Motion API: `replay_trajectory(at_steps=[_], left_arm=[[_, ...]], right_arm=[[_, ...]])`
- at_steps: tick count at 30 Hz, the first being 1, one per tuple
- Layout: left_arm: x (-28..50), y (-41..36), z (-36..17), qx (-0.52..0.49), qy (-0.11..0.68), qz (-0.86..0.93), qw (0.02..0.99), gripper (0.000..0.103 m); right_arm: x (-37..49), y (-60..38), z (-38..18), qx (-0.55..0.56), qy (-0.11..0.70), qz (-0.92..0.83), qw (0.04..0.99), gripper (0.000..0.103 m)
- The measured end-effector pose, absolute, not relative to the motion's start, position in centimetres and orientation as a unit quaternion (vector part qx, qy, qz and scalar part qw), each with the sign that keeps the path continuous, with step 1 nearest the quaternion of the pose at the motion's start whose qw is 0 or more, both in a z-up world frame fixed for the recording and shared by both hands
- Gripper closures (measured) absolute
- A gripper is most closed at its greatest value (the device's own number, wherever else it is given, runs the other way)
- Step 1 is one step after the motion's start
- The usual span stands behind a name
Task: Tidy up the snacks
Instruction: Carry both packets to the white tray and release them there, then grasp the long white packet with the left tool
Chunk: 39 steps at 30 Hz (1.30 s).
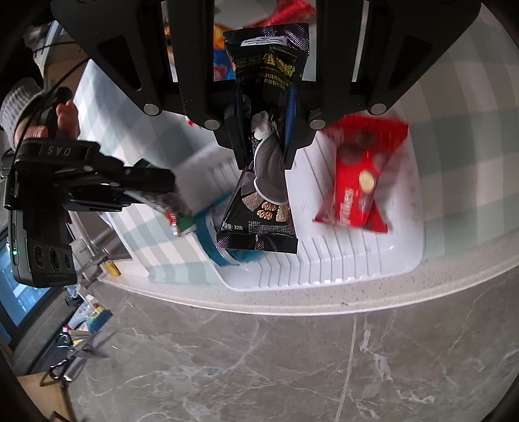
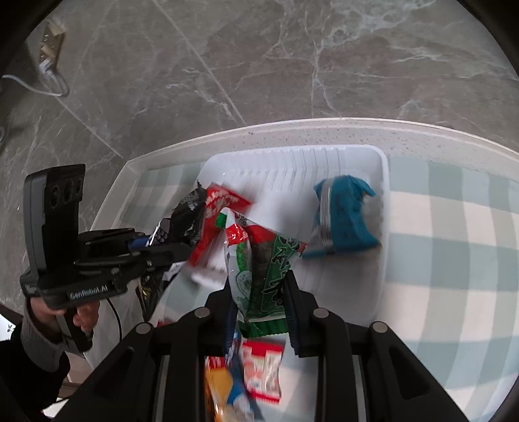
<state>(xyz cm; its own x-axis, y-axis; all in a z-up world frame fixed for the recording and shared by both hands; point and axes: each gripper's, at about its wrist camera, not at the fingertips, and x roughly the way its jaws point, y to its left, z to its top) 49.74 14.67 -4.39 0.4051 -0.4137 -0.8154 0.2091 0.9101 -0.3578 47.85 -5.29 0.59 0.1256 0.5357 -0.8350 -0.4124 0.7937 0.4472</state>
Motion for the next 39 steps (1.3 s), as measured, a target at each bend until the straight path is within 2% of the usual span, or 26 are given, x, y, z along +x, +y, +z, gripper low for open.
replay_trajectory(at_steps=[7,15,19,20,22,39], left_arm=[[53.5,14.1,-5.6,-0.085,0.507,-0.160,0.843,0.085],[55.8,14.1,-6.7,-0.074,0.500,-0.134,0.852,0.082],[55.9,14.4,-6.3,-0.074,0.486,-0.125,0.862,0.073],[55.6,14.4,-6.0,-0.073,0.483,-0.124,0.864,0.063],[55.3,14.6,-5.6,-0.077,0.477,-0.123,0.867,0.053],[45.0,14.0,-1.9,-0.066,0.459,-0.143,0.874,0.053]], right_arm=[[50.8,-3.4,-1.2,0.048,0.580,0.307,0.753,0.075],[51.9,-2.1,-2.1,0.030,0.574,0.295,0.763,0.068],[51.5,-2.4,-1.7,0.022,0.567,0.293,0.769,0.065],[51.4,-2.5,-1.5,0.022,0.565,0.293,0.771,0.064],[51.1,-2.8,-1.1,0.024,0.561,0.295,0.773,0.064],[42.7,-6.7,3.1,-0.002,0.537,0.294,0.790,0.057]])
